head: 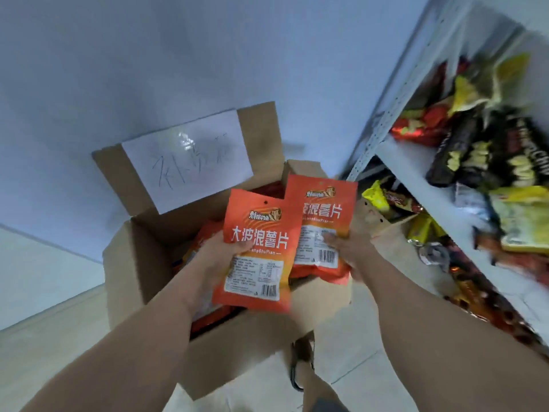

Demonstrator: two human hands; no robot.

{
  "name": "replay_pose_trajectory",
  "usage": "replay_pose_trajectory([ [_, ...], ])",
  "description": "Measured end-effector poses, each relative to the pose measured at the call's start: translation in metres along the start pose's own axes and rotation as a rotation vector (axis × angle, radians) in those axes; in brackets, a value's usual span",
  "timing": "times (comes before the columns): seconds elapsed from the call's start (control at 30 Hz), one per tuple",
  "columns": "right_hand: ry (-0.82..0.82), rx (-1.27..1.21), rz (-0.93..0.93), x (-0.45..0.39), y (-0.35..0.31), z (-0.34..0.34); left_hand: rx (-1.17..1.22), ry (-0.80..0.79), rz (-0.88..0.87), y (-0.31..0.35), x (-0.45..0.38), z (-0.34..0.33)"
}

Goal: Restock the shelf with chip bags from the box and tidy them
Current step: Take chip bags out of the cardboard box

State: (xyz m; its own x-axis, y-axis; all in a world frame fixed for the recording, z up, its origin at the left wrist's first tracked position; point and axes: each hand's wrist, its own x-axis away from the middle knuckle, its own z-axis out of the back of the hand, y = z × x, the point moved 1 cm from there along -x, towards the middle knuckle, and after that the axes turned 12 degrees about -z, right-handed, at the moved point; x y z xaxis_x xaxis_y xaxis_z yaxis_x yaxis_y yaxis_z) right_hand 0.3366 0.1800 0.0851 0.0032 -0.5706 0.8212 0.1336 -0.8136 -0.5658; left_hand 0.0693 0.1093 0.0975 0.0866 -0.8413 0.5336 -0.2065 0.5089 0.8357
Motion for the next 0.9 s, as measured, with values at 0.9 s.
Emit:
replay_pose_trajectory([
  [0.9, 0.533, -0.560, 0.391, 0.371, 0.063, 0.332, -0.375, -0.774, -0.442, 0.121, 0.211, -0.353],
])
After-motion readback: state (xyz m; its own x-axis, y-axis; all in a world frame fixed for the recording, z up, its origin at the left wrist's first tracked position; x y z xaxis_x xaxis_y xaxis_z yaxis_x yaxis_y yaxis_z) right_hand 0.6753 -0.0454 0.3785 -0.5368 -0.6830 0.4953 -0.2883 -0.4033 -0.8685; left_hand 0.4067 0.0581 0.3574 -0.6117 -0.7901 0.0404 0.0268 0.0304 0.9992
